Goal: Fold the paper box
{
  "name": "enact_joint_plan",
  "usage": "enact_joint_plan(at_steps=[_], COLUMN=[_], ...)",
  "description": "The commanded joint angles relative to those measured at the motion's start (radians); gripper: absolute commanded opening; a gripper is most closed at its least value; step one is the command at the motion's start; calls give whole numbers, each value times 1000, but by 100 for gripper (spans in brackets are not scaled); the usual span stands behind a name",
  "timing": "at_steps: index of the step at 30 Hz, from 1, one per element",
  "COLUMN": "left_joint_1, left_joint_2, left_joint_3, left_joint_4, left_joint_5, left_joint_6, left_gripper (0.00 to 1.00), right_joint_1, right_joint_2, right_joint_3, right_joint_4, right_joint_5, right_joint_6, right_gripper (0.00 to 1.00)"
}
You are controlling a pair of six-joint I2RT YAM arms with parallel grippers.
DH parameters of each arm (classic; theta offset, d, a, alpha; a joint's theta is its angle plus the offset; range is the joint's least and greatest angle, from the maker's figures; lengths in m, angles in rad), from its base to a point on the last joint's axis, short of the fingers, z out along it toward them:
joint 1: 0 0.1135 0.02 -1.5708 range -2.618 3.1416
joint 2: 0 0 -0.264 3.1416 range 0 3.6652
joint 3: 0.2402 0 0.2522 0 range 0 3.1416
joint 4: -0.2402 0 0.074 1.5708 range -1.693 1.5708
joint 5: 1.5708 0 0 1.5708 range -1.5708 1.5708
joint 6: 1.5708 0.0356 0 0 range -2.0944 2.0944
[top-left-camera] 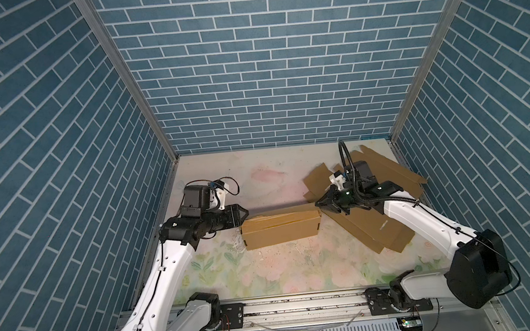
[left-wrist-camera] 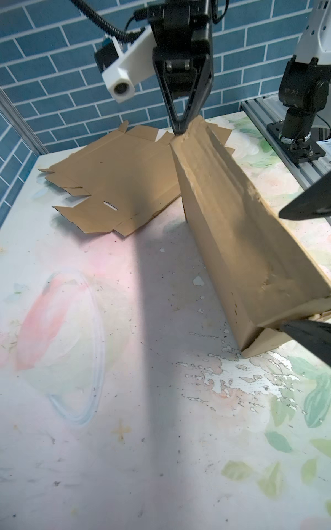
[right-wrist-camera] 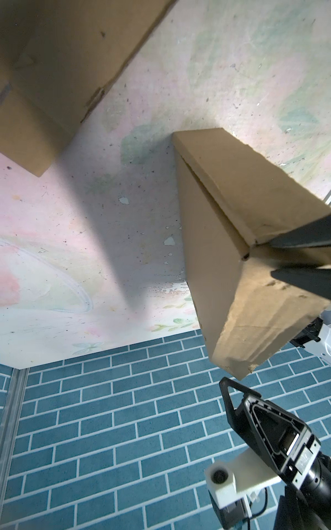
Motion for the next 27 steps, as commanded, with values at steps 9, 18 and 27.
enact_joint_plan(at_steps=[9,18,27], left_joint_1=[77,77,78], left_joint_2=[-44,-38,-24], left_joint_3=[-238,-307,-303], left_joint_4=[125,163,168], left_joint_5=[66,67,66], left_joint_6=[-113,-118,-105], left_gripper=[38,34,33], right_joint_1=[10,-8,-6], right_joint_2=[3,27,75], right_joint_3=[-46,109,190], right_joint_4=[-51,-247,-405], right_joint_5=[57,17,28], right_joint_6=[17,-200,-362], right_gripper=[14,44,63])
